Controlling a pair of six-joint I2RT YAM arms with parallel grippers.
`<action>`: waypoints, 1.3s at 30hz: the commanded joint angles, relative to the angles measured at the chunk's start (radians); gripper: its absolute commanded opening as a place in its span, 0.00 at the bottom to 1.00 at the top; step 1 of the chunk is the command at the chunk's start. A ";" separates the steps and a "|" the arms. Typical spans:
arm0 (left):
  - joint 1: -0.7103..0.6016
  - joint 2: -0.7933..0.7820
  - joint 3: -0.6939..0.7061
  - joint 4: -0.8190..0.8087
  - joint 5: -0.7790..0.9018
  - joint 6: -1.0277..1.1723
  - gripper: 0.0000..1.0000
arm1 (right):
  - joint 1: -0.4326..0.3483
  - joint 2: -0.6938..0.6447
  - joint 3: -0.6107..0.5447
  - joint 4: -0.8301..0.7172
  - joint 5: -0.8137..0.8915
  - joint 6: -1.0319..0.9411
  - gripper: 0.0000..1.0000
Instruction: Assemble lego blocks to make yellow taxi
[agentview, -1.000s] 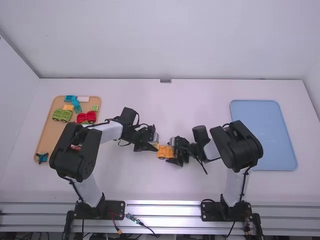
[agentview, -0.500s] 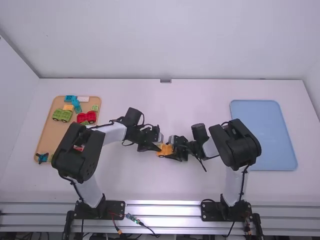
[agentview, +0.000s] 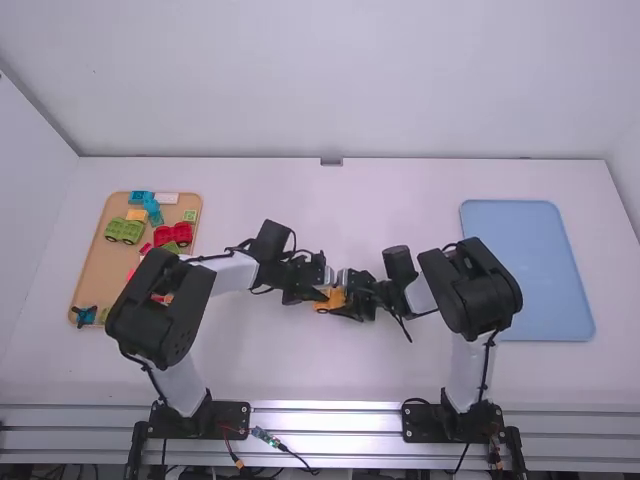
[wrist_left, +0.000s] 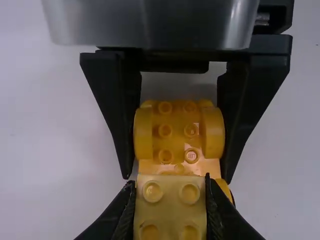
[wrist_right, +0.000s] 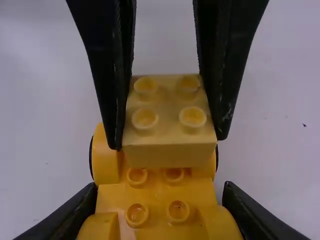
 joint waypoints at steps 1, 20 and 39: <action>-0.003 -0.015 -0.006 -0.009 -0.020 -0.019 0.02 | 0.001 0.018 0.025 0.000 -0.019 0.011 0.51; -0.003 -0.015 -0.007 0.004 0.005 0.006 0.02 | 0.060 0.019 0.050 0.001 0.027 0.055 0.49; -0.003 -0.015 -0.009 0.006 -0.040 -0.002 0.02 | 0.042 0.019 0.051 -0.025 0.026 0.048 0.49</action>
